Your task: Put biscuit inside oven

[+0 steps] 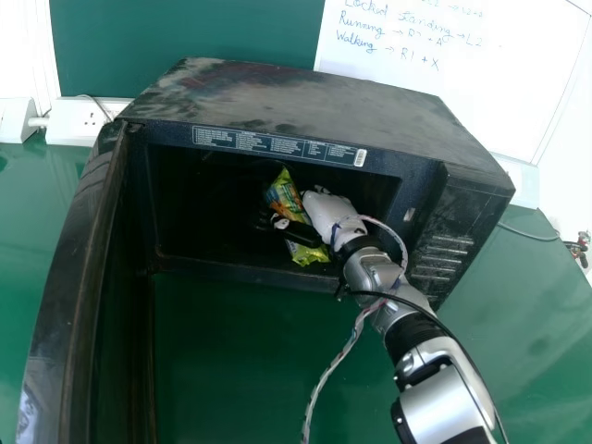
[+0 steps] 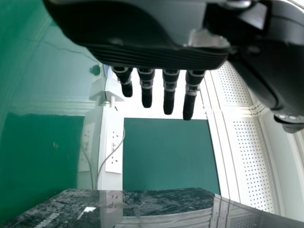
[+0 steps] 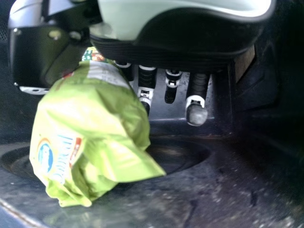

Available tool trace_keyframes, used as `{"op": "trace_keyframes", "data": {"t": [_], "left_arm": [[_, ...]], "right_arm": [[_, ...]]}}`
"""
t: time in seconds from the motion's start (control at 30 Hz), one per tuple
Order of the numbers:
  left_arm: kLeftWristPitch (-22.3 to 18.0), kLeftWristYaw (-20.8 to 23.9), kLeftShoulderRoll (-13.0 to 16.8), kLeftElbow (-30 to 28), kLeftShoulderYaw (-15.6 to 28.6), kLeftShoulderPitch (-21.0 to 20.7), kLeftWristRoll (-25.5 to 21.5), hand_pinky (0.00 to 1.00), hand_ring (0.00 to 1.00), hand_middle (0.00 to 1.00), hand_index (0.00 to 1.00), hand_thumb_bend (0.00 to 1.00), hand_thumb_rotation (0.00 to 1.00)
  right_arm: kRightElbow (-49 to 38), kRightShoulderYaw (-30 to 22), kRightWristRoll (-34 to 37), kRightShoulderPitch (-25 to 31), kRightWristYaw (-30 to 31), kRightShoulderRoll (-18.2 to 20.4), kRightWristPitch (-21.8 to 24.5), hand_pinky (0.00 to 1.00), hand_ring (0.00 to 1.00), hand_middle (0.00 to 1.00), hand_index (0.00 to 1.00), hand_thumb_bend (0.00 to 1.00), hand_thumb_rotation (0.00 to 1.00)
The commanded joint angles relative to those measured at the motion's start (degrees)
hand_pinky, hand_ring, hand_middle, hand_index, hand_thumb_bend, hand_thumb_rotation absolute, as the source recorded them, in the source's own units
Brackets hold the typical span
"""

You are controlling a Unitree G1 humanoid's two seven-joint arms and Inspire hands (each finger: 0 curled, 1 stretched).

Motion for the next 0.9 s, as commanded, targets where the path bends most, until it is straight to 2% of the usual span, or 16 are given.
{"op": "trace_keyframes", "data": {"t": [0.0,0.53,0.87], "left_arm": [[-0.1,0.3,-2.4,-0.2,-0.4,1.2,0.3,0.92,0.91,0.91,0.89,0.74,1.0],[-0.6,0.1,-2.2,-0.3,-1.3,1.7,0.1,0.86,0.86,0.92,0.89,0.74,1.0],[-1.4,-0.5,-1.6,0.6,-0.7,2.0,0.7,0.89,0.85,0.92,0.89,0.75,1.0]], "right_arm": [[0.8,0.4,0.3,-1.5,0.5,0.4,0.7,0.05,0.42,0.48,0.5,0.5,0.0],[1.7,1.4,0.4,-4.7,0.9,3.0,3.7,0.05,0.42,0.48,0.5,0.5,0.0],[2.2,0.5,1.4,-5.3,1.5,2.4,4.9,0.06,0.42,0.48,0.5,0.5,0.0]]}}
